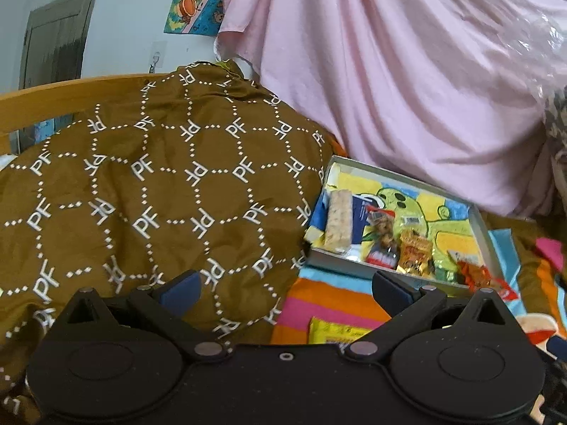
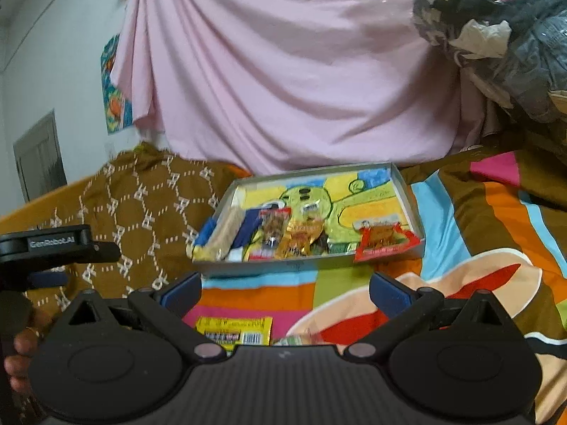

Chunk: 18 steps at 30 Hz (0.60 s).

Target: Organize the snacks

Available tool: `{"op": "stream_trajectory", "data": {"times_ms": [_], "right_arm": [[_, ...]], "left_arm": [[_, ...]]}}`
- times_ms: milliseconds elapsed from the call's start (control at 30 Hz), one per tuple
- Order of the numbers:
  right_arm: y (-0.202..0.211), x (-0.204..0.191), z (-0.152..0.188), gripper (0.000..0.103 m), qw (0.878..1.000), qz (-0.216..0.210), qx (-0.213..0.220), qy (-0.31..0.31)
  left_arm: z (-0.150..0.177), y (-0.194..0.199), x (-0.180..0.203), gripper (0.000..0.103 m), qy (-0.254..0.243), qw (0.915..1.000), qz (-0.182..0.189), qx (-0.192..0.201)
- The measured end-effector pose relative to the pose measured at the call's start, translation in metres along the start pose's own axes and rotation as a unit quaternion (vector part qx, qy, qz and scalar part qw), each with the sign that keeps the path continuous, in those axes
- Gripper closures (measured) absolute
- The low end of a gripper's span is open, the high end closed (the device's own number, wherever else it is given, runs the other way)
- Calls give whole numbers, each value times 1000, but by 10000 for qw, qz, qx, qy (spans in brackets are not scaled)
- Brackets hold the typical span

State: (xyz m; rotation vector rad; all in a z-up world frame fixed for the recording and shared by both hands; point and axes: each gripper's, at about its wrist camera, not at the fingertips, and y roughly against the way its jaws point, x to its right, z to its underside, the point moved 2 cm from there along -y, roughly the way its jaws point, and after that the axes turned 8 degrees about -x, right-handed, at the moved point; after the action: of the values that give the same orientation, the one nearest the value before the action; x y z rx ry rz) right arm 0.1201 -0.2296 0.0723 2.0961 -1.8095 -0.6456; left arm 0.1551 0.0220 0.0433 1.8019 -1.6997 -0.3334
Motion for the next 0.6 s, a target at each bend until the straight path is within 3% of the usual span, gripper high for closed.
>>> {"op": "stream_trajectory", "data": {"times_ms": [267,600], "right_arm": [[-6,-18,15,0,9993,138,-215,282],[-10,-30,27,0,9981,246,-399,393]], "left_arm": [[20,-5,-16,1,271,9984,-150,-471],[37,-10,-12,1,-92,9954,-406,-864]]}}
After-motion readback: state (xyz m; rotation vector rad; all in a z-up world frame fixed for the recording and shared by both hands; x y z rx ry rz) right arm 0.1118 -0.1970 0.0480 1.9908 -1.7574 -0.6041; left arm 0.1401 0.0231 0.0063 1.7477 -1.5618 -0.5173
